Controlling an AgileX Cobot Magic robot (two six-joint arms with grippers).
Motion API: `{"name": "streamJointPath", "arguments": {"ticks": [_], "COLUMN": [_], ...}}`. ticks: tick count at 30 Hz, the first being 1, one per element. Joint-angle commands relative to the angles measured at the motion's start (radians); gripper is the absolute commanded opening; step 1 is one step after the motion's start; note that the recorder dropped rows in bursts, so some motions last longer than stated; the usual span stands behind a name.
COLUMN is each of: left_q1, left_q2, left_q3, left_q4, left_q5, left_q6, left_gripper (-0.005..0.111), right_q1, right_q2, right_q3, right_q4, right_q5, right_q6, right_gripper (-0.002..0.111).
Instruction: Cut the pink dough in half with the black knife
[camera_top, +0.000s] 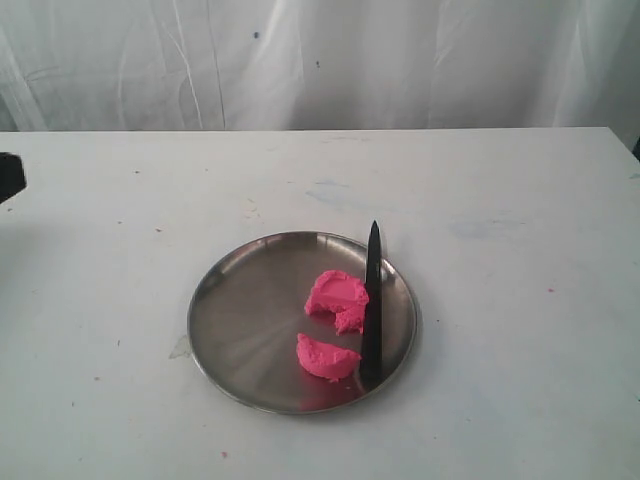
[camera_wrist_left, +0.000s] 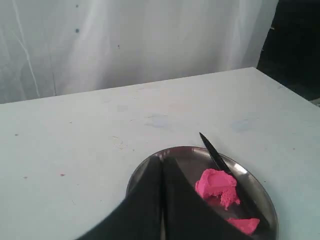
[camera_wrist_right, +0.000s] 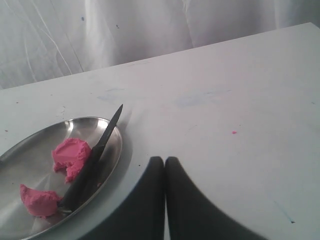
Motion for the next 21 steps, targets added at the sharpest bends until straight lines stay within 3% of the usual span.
{"name": "streamJointPath", "arguments": {"ticks": [1,8,13,21], "left_q1": [0.0,0.08,0.176,0.249], "left_q2": [-0.131,-0.324,-0.499,-0.587], "left_q3": [0.109,0.289,0.436,0.513], "left_q4": [0.075,0.153,0.181,0.225], "left_q5": [-0.011,0.064,0.094,0.173], "left_q6": [-0.083,-0.264,-0.335,-0.357], "left_gripper": [0.0,0.0,0.0,0.0], "right_q1": [-0.006,-0.006,-0.006,-0.006], "right_q2": [-0.006,-0.006,-0.006,-0.006], "right_q3": [0.004,0.004,0.004,0.004], "right_q4": [0.002,0.002,0.002,0.002], "right_q5": [0.001,0.001,0.001,0.001], "right_q6": [0.001,0.001,0.001,0.001], "right_gripper": [0.0,0.0,0.0,0.0]}}
